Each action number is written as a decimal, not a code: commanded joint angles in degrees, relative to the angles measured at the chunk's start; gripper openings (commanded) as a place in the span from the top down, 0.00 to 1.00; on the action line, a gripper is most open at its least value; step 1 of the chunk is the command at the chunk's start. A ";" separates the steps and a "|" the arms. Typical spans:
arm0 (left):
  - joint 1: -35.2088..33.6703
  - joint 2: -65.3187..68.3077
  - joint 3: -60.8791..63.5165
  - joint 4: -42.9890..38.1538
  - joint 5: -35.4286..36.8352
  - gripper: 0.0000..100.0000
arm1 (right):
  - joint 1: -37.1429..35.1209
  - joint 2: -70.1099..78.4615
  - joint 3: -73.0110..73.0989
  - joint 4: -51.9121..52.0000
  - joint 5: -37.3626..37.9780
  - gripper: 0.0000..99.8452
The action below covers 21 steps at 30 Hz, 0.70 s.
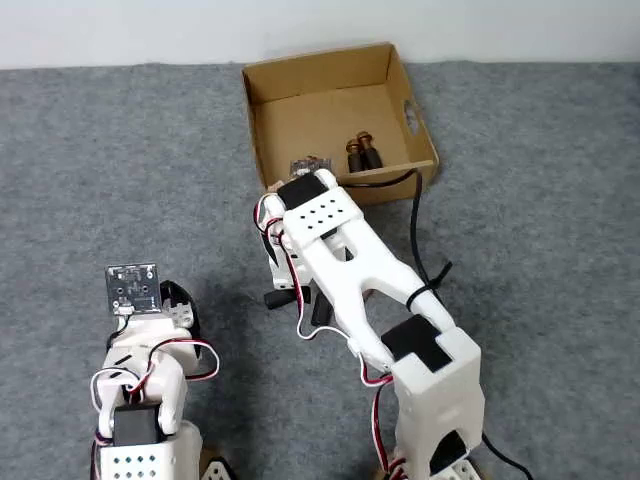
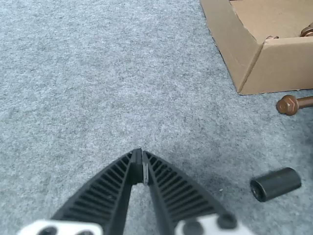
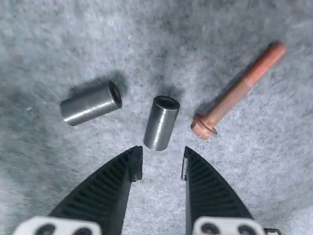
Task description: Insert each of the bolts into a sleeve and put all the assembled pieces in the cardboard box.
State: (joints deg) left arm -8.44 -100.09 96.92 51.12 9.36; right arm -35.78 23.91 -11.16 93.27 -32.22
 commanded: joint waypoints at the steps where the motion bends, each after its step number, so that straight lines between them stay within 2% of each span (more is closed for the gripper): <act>1: -0.18 -0.09 -0.22 -1.14 -0.18 1.00 | -0.22 2.07 -0.26 -0.92 -0.62 0.88; 13: -0.18 -0.09 -0.22 -1.14 -0.18 1.00 | -0.13 13.05 -0.53 -8.13 1.05 0.88; 15: -0.18 -0.09 -0.22 -1.14 -0.18 1.00 | -0.04 14.20 -0.53 -8.57 1.32 0.91; 17: -0.18 -0.09 -0.22 -1.14 -0.18 1.00 | 0.22 14.20 -0.62 -8.66 1.32 1.00; 19: -0.09 -0.09 -0.22 -1.14 -0.18 1.00 | 0.22 12.62 -0.62 -7.60 1.32 0.97; 21: 0.79 -0.09 -0.22 -1.05 -0.18 1.00 | 0.22 10.15 -0.62 -6.29 1.23 0.99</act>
State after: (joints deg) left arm -8.44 -100.09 96.92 51.12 9.36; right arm -35.34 36.40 -11.34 86.86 -31.52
